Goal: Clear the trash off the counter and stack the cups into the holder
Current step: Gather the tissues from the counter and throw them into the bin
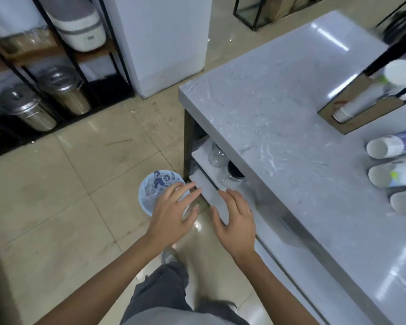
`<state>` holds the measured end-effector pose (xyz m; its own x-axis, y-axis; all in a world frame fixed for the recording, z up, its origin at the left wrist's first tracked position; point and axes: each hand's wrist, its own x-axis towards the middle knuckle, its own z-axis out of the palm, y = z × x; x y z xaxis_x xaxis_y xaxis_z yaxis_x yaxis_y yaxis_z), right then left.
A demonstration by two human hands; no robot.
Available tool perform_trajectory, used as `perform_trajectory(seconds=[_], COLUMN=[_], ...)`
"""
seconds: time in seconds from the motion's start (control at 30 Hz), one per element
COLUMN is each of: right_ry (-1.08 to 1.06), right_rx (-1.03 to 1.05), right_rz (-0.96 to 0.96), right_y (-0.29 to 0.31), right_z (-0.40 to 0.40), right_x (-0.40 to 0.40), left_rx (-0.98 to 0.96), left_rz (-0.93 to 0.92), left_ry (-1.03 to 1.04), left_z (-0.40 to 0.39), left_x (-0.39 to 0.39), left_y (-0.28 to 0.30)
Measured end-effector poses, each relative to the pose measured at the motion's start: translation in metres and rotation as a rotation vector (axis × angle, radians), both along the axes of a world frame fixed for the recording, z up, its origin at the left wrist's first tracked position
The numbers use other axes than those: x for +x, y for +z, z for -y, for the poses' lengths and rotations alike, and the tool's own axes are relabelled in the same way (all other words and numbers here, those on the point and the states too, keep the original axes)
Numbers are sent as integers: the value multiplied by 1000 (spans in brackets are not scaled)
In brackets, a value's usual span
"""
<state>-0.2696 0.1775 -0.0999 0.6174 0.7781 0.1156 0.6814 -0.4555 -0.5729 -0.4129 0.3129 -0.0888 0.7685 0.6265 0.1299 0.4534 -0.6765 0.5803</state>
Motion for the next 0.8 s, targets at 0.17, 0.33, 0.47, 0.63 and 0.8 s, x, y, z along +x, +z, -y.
perform_trajectory(seconds=[0.17,0.33,0.47,0.63,0.8], right_ry=[-42,-130,-221,-349,-483], right_rx=[58,126,193,247,297], right_rz=[50,85,92,96,143], right_y=[36,68,90,108,125], right_z=[72,144,201,266,325], right_x=[11,24,36,53,75], left_rx=[61,117,115,84,103], left_rz=[58,68,138,198,223], left_ry=[-63,-174,-310,-431,-571], left_z=[45,92,137,198,250], left_x=[15,46,83,130,174], left_y=[32,59,82,106,126])
